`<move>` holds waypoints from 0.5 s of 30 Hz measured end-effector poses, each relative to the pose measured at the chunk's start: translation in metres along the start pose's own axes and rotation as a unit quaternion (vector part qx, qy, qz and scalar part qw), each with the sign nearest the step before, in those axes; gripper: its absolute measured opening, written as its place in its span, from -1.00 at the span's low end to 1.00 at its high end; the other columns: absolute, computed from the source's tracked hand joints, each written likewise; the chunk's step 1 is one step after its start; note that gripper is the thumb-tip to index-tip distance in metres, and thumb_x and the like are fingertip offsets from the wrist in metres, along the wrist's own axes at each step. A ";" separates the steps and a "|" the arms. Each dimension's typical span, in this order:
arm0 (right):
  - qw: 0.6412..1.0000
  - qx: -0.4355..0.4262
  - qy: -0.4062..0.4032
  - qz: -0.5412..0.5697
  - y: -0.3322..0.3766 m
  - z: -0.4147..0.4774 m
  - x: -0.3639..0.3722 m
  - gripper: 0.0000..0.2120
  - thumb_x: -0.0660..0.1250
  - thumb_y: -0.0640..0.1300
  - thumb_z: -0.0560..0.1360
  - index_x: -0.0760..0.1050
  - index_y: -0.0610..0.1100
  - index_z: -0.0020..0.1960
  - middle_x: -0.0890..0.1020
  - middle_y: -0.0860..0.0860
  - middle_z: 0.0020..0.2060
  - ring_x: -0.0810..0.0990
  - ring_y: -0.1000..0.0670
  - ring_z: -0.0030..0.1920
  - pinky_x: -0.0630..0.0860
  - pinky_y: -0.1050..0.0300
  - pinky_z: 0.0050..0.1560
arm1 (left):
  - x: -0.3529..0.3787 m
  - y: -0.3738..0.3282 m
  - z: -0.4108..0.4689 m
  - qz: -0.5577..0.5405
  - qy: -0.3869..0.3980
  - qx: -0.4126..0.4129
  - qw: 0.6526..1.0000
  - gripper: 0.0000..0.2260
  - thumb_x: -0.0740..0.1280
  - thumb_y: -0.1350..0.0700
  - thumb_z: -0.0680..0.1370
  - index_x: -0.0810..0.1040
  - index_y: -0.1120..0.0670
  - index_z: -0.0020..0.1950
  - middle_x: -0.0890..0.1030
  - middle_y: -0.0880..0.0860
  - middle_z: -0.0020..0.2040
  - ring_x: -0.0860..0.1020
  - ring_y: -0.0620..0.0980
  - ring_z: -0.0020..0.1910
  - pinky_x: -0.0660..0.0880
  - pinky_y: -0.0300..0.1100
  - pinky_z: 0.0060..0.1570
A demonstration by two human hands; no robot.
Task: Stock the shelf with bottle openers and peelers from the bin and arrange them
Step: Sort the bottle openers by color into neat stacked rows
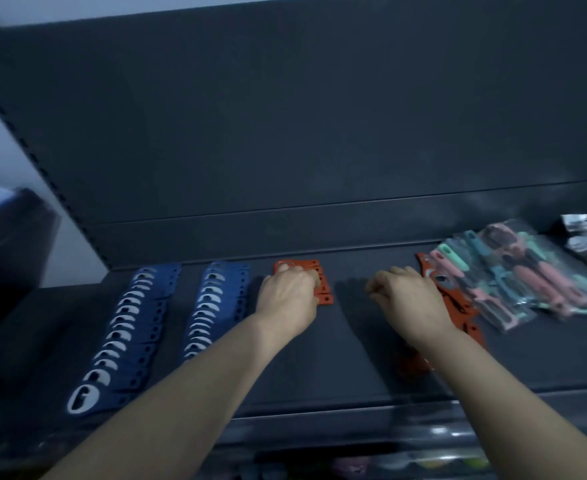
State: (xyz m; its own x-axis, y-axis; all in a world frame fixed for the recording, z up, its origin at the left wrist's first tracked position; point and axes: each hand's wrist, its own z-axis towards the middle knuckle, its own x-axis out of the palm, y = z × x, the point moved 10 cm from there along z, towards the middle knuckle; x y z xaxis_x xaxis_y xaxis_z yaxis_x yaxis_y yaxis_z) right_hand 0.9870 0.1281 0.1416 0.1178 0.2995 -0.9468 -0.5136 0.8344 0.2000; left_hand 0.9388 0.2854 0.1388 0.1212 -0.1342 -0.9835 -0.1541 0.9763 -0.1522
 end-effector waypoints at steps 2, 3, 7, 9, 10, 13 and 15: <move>1.000 0.024 -0.004 -0.001 -0.033 -0.010 -0.011 -0.88 0.31 -0.03 0.50 0.57 0.05 0.02 0.60 0.04 -0.02 0.51 -0.07 0.12 0.38 0.06 -0.01 | 0.009 -0.028 0.003 -0.033 0.018 -0.001 0.999 -0.82 0.31 0.01 0.55 0.56 -0.04 0.14 0.63 -0.02 0.09 0.50 0.06 0.18 0.47 -0.07 0.08; 0.999 0.039 -0.002 0.002 -0.050 -0.015 -0.017 -0.87 0.31 -0.04 0.49 0.58 0.04 0.01 0.61 0.04 -0.01 0.52 -0.08 0.12 0.40 0.05 -0.02 | 0.014 -0.042 0.004 -0.051 0.032 -0.006 0.998 -0.83 0.32 -0.01 0.54 0.57 -0.04 0.11 0.65 -0.03 0.05 0.53 0.05 0.14 0.48 -0.09 0.03; 0.998 0.063 0.018 0.010 -0.104 -0.033 -0.033 -0.82 0.31 -0.10 0.46 0.59 0.09 0.00 0.63 0.05 0.03 0.54 -0.07 0.12 0.43 0.07 -0.03 | 0.035 -0.096 0.007 -0.068 0.088 -0.025 0.993 -0.70 0.33 -0.20 0.50 0.58 -0.02 0.06 0.64 -0.04 0.00 0.58 0.03 0.05 0.51 -0.11 -0.04; 0.998 0.054 0.037 0.017 -0.120 -0.037 -0.035 -0.79 0.31 -0.15 0.45 0.60 0.09 0.00 0.62 0.04 0.04 0.54 -0.08 0.11 0.43 0.08 0.00 | 0.046 -0.116 0.007 -0.056 0.121 -0.045 0.990 -0.55 0.33 -0.31 0.44 0.56 0.01 0.10 0.62 -0.02 0.03 0.56 0.05 0.08 0.49 -0.11 -0.03; 0.998 0.042 0.044 0.025 -0.126 -0.037 -0.034 -0.79 0.31 -0.17 0.45 0.60 0.09 0.00 0.63 0.04 0.04 0.55 -0.08 0.11 0.43 0.08 0.00 | 0.051 -0.124 0.007 -0.051 0.135 -0.058 0.988 -0.50 0.32 -0.34 0.42 0.54 0.03 0.13 0.61 -0.01 0.06 0.56 0.06 0.09 0.47 -0.12 -0.04; 0.996 -0.001 0.065 0.053 -0.132 -0.037 -0.029 -0.80 0.32 -0.18 0.47 0.61 0.05 0.02 0.62 0.03 0.04 0.55 -0.06 0.10 0.47 0.07 0.02 | 0.059 -0.139 0.007 -0.048 0.150 -0.093 0.983 -0.52 0.38 -0.30 0.42 0.53 0.07 0.08 0.60 -0.01 -0.01 0.57 0.03 0.01 0.44 -0.15 -0.17; 0.995 -0.031 0.075 0.064 -0.132 -0.035 -0.024 -0.81 0.32 -0.16 0.49 0.60 0.04 0.04 0.61 0.04 0.05 0.54 -0.04 0.11 0.48 0.09 0.04 | 0.062 -0.139 0.007 -0.079 0.148 -0.126 0.978 -0.59 0.43 -0.22 0.42 0.51 0.07 0.02 0.58 -0.06 -0.18 0.55 -0.04 -0.15 0.39 -0.17 -0.29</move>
State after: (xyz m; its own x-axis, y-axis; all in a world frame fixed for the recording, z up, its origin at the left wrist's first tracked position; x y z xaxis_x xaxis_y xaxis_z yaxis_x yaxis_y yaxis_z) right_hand 1.0221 -0.0050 0.1293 -0.0777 0.3243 -0.9428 -0.5674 0.7632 0.3093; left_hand 0.9746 0.1429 0.1001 -0.1195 -0.3605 -0.9251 -0.3981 0.8709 -0.2880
